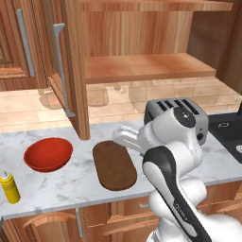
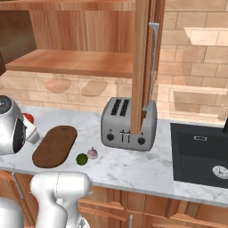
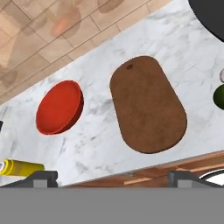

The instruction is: Open the cabinet. Place the bowl and condiment on the counter. Then place the lime and garlic on the cutting board.

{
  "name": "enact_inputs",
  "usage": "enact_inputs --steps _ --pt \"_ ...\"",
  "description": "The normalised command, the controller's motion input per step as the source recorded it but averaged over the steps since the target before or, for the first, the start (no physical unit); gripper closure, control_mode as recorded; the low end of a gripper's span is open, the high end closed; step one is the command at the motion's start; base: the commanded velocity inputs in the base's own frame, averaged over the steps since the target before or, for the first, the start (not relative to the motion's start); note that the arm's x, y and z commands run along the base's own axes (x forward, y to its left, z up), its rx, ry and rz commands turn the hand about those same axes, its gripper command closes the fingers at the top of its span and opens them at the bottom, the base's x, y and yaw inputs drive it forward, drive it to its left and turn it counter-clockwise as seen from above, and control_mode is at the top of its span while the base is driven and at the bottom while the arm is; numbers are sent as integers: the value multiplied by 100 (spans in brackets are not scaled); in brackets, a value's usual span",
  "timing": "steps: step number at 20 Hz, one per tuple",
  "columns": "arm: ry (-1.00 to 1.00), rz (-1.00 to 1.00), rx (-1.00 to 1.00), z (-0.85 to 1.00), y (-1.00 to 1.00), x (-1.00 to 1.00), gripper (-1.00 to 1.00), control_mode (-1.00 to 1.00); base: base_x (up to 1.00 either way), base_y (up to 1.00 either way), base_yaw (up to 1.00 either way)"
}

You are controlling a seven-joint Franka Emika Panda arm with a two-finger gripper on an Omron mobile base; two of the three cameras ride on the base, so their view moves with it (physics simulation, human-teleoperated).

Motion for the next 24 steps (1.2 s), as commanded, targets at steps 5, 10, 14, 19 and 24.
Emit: enact_inputs --steps 5,10,14,19,24 --pt "3 8 -9 26 -11 -4 -100 -100 0 0 0" --pt "1 7 -13 0 -19 -4 -100 -100 0 0 0" --pt "5 1 -16 0 -24 0 -100 -100 0 0 0" --pt "9 3 -15 -2 -32 0 -100 -100 0 0 0" --pt "4 7 -9 -13 -51 0 -100 -100 0 0 0"
